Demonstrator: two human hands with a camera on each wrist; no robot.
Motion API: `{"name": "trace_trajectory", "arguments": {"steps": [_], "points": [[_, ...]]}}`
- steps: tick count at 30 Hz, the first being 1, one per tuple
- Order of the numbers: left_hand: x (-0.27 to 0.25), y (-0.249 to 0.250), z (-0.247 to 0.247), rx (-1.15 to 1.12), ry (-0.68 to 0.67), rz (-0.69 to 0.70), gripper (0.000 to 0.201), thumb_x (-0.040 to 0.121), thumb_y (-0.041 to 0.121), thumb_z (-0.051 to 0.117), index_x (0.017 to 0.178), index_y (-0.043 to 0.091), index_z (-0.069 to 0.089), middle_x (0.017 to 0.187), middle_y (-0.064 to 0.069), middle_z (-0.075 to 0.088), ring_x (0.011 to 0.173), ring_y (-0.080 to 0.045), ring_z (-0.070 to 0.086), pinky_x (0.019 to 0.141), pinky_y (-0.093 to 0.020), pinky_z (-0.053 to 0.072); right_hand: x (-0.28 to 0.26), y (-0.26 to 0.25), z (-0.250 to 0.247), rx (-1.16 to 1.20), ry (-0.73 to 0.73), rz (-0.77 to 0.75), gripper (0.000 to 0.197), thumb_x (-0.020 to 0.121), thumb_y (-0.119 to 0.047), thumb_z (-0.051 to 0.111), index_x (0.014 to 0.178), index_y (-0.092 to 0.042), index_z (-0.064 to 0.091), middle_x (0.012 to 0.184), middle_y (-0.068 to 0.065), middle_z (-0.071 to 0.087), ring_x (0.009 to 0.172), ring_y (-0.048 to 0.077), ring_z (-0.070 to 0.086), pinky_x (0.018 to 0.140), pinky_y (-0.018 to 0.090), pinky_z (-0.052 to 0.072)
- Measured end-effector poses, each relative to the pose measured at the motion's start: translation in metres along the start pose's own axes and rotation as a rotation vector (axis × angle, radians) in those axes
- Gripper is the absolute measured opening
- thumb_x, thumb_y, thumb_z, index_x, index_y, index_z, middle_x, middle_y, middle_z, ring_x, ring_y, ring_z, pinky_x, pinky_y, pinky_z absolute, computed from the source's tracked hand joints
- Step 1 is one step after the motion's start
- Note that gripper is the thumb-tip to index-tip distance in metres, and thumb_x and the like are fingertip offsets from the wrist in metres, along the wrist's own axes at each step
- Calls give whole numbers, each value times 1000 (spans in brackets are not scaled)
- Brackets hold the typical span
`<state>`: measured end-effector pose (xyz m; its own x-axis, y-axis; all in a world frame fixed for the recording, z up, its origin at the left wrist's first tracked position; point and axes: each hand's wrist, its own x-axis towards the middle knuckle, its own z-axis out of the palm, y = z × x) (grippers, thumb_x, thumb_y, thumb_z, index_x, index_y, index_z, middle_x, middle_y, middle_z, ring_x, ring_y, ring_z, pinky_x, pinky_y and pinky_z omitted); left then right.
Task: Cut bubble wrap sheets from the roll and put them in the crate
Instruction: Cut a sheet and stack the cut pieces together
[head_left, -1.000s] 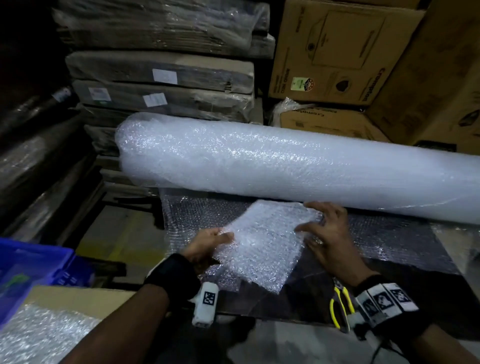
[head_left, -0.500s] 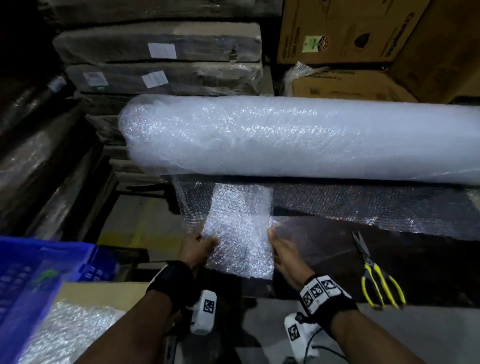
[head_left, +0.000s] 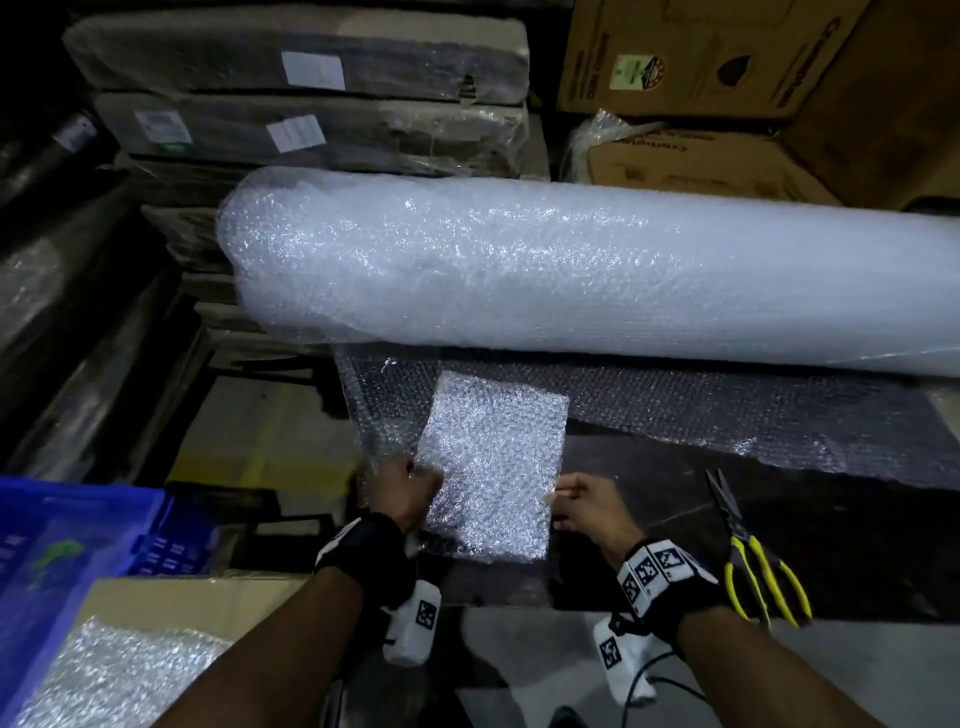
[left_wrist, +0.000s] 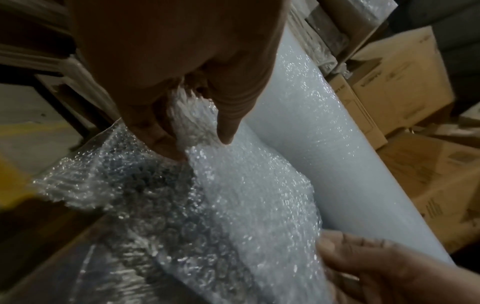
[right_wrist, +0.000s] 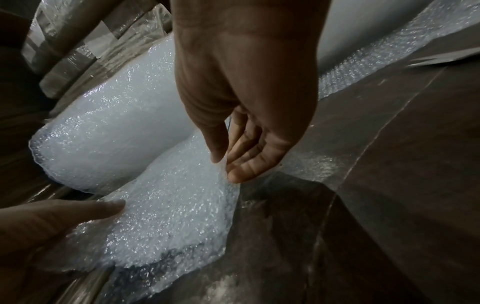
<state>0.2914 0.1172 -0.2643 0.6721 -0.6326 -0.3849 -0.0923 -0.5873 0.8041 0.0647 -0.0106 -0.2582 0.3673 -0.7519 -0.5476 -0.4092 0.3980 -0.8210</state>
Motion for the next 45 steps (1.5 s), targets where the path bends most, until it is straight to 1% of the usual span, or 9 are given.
{"name": "trace_trajectory", "arguments": {"steps": [4,7,10,13,20,26,32,40,45], "points": [[1,-8,-9,147,45,29,34,82,35,70,101,7,69,94,-10,71,86,-29,67,80,-39,55,13,3,10,-67,17,-16,19,85,9,70,87,-9,64,79,10,64,62,19,62,60,34,56],[1,-15,-15,238,78,60,33,90,32,69,107,5,67,88,-10,65,87,-29,64,71,-31,45,17,6,17,-111,34,-45,19,84,7,73,85,-10,65,77,8,66,64,21,64,69,42,59],[7,-21,-19,306,94,58,32,89,34,69,95,2,67,80,-14,62,82,-33,64,64,-31,35,22,8,20,-171,49,-52,18,82,4,76,86,-11,66,78,8,71,66,20,68,75,45,62],[11,-22,-17,344,89,92,30,86,35,71,73,11,61,79,-18,66,80,-35,65,62,-35,39,24,8,19,-202,63,-53,19,81,3,77,83,-13,66,77,7,72,66,21,69,77,47,62],[8,-14,-12,403,76,130,39,86,29,71,59,17,45,61,1,49,63,-23,50,59,-30,28,26,11,13,-241,85,-58,21,79,5,77,76,-13,65,71,6,71,67,23,69,76,47,62],[3,-16,-15,378,64,143,33,81,29,75,64,22,47,72,-7,58,70,-27,56,60,-32,36,15,14,9,-184,72,-66,19,83,5,74,79,-10,63,75,8,69,62,19,67,70,39,60],[-3,-18,-21,370,22,95,27,83,41,73,77,16,68,79,-6,68,75,-24,63,74,-35,53,9,18,10,-165,65,-43,19,83,5,75,78,-10,64,73,8,69,56,16,64,62,33,57],[3,-24,-28,366,13,70,31,85,44,71,77,14,73,78,-7,72,78,-26,67,77,-40,55,9,17,16,-162,83,-44,20,83,4,75,77,-12,65,70,4,68,59,19,65,72,43,60],[8,-30,-24,376,-6,28,34,78,51,70,65,20,62,75,-8,70,76,-27,67,76,-42,56,9,17,16,-201,77,-41,19,84,3,74,78,-11,64,76,7,68,69,21,66,73,42,61]]}}
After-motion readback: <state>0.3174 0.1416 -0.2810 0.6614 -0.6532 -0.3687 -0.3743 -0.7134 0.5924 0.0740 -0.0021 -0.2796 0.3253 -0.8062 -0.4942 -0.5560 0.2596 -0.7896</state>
